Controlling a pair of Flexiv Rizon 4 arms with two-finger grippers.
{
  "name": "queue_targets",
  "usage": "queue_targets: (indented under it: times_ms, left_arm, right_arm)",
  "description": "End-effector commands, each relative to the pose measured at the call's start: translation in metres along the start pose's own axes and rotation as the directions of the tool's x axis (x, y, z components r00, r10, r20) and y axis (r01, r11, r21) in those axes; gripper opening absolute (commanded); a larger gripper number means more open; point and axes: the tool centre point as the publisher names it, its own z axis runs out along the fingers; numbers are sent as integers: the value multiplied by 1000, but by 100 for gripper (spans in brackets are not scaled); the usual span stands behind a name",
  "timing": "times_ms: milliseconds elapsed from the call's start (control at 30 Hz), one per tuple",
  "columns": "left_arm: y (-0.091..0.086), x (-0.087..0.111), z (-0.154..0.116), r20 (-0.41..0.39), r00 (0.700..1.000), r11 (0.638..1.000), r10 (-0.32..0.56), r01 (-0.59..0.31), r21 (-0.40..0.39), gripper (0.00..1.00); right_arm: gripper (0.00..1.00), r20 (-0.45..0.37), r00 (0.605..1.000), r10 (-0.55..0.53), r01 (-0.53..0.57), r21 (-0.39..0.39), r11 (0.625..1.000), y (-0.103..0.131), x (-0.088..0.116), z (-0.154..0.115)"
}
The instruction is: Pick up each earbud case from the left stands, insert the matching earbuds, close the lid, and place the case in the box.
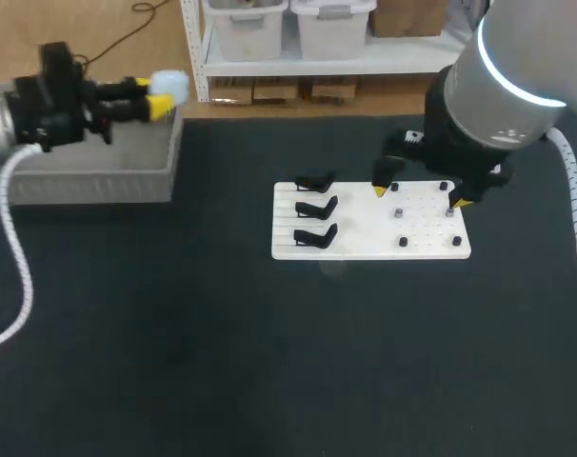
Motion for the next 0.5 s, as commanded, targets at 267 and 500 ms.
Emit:
queue_targets:
  times_ms: [267, 500]
  left_arm:
    - [110, 36, -13, -154, 988, 908, -28, -40, -416, 0]
    - [163, 67, -12, -202, 977, 899, -63, -33, -438, 0]
  right_arm:
    - [100, 7, 1000, 1, -1, -1, 1000, -1, 2, 0]
    - [100, 7, 1000, 1, -1, -1, 1000, -1, 2, 0]
